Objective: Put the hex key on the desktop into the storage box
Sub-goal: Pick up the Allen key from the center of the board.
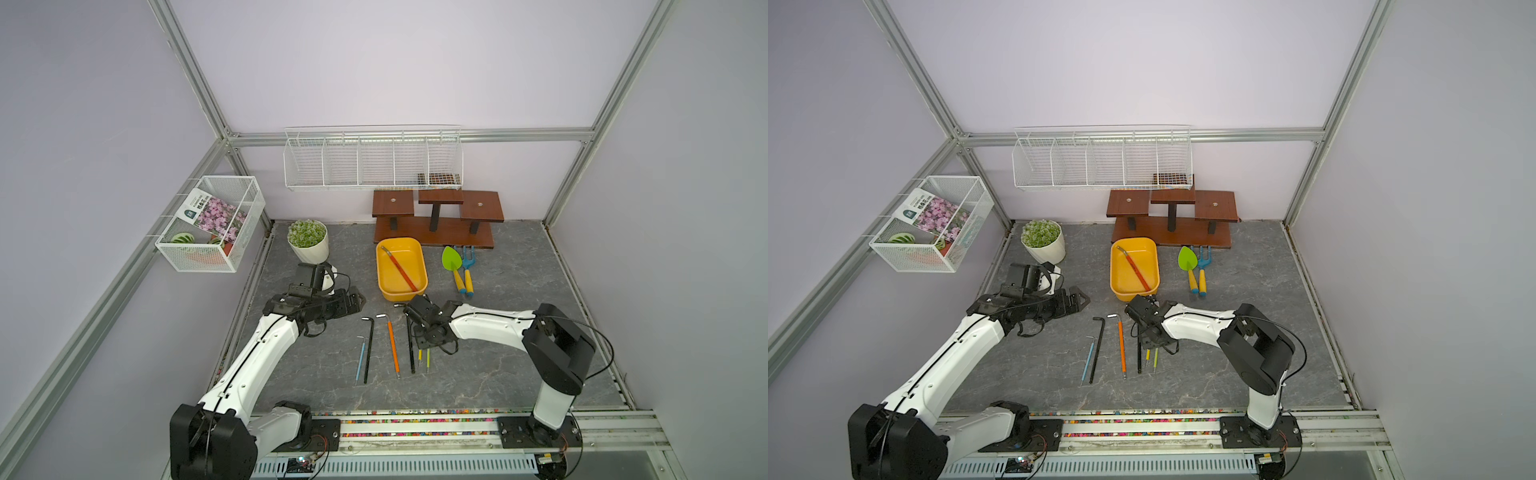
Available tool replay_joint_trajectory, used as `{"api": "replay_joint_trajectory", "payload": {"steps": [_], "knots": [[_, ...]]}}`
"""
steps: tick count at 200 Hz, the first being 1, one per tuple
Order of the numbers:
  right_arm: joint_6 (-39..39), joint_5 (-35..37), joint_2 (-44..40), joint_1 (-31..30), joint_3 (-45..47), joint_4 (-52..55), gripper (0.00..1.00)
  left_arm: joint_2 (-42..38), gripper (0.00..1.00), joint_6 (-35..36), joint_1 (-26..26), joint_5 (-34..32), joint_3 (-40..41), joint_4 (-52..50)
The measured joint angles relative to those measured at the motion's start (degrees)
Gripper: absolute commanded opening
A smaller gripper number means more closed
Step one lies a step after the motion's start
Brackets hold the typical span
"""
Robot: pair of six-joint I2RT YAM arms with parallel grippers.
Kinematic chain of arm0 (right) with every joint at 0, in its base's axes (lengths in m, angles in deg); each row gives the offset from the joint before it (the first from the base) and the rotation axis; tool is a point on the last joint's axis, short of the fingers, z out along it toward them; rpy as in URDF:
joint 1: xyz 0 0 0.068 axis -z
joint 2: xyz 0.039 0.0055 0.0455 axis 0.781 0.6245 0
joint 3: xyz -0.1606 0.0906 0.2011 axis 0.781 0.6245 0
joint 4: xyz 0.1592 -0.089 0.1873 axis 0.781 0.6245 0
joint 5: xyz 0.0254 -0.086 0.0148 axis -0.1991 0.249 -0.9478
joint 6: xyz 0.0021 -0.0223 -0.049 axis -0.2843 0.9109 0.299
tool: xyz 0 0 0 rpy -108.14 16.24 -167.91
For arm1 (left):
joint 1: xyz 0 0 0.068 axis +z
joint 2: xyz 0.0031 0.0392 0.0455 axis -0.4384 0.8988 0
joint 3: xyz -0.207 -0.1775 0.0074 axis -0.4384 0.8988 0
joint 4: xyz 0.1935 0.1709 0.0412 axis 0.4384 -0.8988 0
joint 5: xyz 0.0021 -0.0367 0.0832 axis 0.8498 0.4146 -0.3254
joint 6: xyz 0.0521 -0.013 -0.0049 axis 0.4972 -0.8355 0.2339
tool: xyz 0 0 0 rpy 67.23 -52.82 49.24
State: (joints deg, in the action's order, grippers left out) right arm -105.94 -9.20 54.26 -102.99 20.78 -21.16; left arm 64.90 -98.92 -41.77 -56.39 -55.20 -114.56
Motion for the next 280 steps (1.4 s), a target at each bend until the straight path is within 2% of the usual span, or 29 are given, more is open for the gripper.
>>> {"api": "replay_joint_trajectory", "payload": {"steps": [46, 112, 150, 193, 241, 280], "knots": [[-0.11, 1.40, -1.46, -0.04, 1.09, 1.66, 0.05, -0.02, 1.00, 0.00, 0.00, -0.07, 0.00, -0.15], [0.26, 3.87, -10.21, -0.04, -0.37, 8.20, 0.02, 0.52, 1.00, -0.37, 0.00, 1.33, -2.45, -0.13], [2.27, 4.59, -11.50, 0.81, -5.68, 11.06, 0.01, 5.44, 1.00, -1.09, 0.00, 4.33, -12.52, 2.62], [5.46, 3.43, -11.50, 4.72, -11.89, 11.43, 0.01, 13.79, 1.00, -1.55, 0.00, 6.34, -20.44, 6.69], [8.76, -0.66, -11.21, 9.20, -17.75, 11.45, 0.01, 22.64, 1.00, -1.53, 0.00, 8.02, -22.27, 8.57], [10.99, -3.96, -7.45, 11.96, -24.87, 11.41, 0.00, 24.96, 1.00, -1.53, 0.00, 8.00, -22.25, 8.90]]}}
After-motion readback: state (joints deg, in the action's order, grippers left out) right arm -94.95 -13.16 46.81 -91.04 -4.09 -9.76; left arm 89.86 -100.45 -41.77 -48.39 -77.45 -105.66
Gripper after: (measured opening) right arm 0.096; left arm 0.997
